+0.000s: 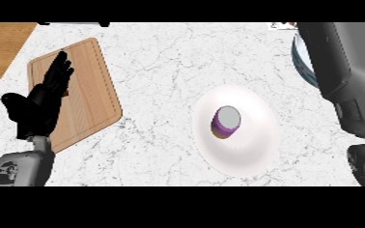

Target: Pick the croissant from the plate and place it in the bowl

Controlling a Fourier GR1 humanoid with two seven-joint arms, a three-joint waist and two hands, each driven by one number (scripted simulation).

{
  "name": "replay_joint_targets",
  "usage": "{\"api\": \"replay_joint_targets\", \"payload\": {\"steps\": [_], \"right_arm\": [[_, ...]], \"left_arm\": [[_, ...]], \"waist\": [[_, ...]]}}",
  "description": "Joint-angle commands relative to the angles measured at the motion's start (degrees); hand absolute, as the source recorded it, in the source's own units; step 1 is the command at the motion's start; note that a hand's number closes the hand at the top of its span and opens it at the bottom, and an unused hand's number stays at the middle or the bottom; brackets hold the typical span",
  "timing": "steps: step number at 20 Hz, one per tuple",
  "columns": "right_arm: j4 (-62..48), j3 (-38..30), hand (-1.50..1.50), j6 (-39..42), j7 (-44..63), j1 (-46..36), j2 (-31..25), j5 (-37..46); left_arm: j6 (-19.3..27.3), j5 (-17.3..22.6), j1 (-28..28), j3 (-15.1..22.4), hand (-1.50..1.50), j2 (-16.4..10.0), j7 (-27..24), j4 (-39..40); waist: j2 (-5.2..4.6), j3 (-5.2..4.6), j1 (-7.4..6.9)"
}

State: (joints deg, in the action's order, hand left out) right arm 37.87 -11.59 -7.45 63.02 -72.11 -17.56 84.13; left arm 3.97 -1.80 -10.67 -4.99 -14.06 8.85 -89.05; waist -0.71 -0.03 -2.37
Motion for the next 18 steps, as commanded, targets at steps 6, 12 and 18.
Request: {"api": "replay_joint_targets", "payload": {"steps": [6, 12, 18], "right_arm": [[-2.27, -7.48, 1.5, -15.51, -5.18, 7.11, -4.69, -4.12], [-11.97, -11.35, 1.5, -21.01, -12.69, 6.51, -9.79, -6.82], [-17.74, -14.88, 1.5, -26.75, -19.41, 8.29, -14.13, -10.03]], "left_arm": [[-0.38, 0.71, -1.34, -2.44, 0.0, -1.31, 0.43, 1.29], [-0.64, 0.12, -0.71, -0.91, 0.0, 0.53, -0.81, 2.16], [-0.26, -0.4, -1.97, -1.68, 0.0, 0.46, -2.25, 3.71]], "waist": [[0.28, 0.06, 1.61], [-0.05, 0.07, 0.68], [-0.5, 0.11, 0.15]]}}
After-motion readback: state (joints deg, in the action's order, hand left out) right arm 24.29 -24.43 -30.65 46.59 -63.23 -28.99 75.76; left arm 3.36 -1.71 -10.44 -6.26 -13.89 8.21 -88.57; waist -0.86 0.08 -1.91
